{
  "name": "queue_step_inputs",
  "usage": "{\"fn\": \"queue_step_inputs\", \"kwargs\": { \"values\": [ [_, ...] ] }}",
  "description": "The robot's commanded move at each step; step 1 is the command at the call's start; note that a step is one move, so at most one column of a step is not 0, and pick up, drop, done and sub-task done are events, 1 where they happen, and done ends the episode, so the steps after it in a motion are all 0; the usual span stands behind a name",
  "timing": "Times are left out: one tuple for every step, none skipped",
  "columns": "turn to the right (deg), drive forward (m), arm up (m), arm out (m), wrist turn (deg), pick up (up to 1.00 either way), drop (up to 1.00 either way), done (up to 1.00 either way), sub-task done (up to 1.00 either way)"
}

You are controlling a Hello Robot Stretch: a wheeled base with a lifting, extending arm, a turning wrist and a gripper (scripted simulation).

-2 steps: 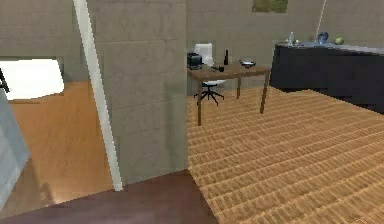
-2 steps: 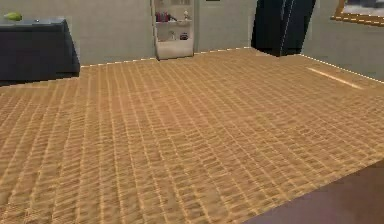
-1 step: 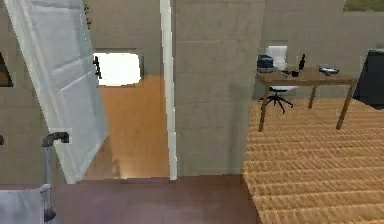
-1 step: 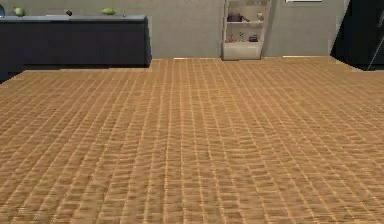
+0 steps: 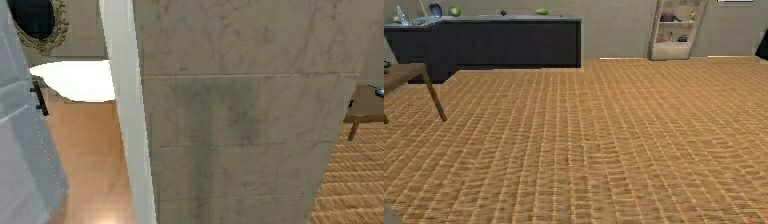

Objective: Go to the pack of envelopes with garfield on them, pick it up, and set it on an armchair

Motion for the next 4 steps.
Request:
{"fn": "queue_step_inputs", "kwargs": {
  "values": [
    [-21.0,0.00,0.00,0.00,0.0,0.00,0.00,0.00,0.00],
    [0.0,0.10,0.00,0.00,0.0,0.00,0.00,0.00,0.00],
    [-33.0,0.00,0.00,0.00,0.0,0.00,0.00,0.00,0.00],
    [0.0,0.75,0.00,0.00,0.0,0.00,0.00,0.00,0.00]
  ]
}}
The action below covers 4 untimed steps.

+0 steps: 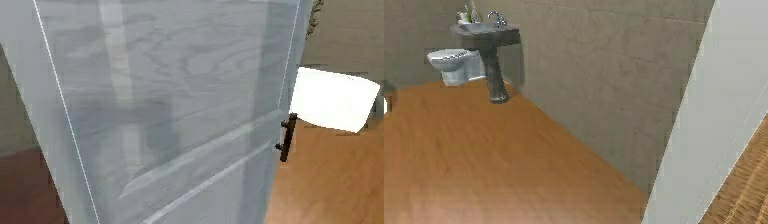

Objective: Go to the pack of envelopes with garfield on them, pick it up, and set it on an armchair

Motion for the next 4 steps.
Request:
{"fn": "queue_step_inputs", "kwargs": {
  "values": [
    [45.0,0.00,0.00,0.00,0.0,0.00,0.00,0.00,0.00],
    [0.0,1.00,0.00,0.00,0.0,0.00,0.00,0.00,0.00],
    [12.0,0.00,0.00,0.00,0.0,0.00,0.00,0.00,0.00],
    [0.0,0.10,0.00,0.00,0.0,0.00,0.00,0.00,0.00]
  ]
}}
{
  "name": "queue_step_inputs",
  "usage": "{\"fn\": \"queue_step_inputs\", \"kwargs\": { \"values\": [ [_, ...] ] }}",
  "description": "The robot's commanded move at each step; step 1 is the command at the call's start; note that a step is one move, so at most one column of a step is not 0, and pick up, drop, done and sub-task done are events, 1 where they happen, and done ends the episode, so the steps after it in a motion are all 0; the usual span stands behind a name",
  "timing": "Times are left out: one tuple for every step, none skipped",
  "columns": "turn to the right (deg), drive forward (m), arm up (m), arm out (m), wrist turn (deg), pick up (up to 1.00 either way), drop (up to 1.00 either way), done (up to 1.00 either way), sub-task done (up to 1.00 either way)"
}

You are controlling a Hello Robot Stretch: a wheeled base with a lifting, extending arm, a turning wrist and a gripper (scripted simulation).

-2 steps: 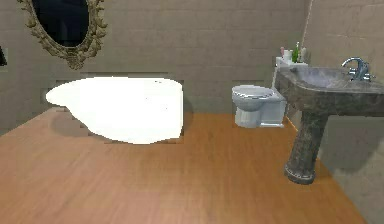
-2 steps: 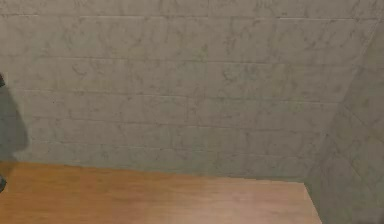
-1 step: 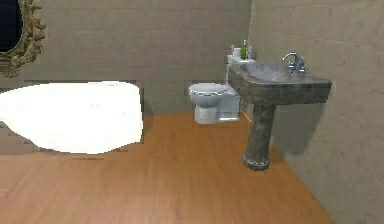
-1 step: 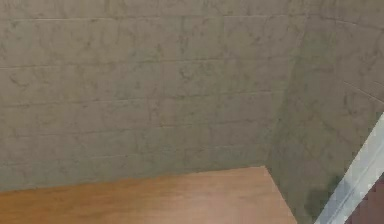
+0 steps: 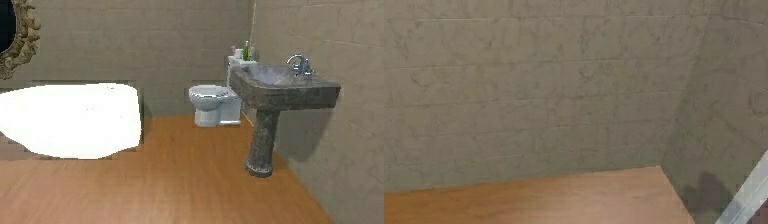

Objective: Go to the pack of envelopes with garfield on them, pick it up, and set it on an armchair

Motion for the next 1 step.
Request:
{"fn": "queue_step_inputs", "kwargs": {
  "values": [
    [-45.0,0.00,0.00,0.00,0.0,0.00,0.00,0.00,0.00]
  ]
}}
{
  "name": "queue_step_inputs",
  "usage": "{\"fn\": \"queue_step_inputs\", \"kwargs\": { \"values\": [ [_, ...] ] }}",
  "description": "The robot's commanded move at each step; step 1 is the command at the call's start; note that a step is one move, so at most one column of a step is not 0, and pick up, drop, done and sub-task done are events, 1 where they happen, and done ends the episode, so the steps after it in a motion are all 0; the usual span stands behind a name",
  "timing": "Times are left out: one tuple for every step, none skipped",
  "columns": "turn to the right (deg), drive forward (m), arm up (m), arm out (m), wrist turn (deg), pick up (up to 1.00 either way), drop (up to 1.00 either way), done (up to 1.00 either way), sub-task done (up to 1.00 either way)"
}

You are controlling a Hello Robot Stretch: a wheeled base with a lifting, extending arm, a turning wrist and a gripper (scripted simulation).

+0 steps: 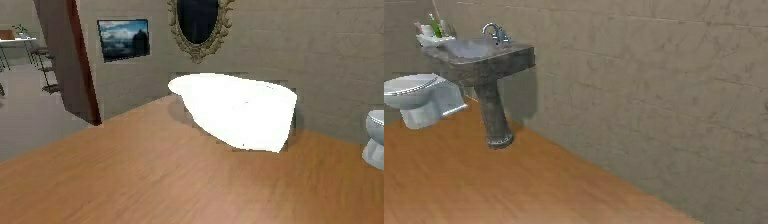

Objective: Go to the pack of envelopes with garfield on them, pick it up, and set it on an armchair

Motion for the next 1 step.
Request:
{"fn": "queue_step_inputs", "kwargs": {
  "values": [
    [-30.0,0.00,0.00,0.00,0.0,0.00,0.00,0.00,0.00]
  ]
}}
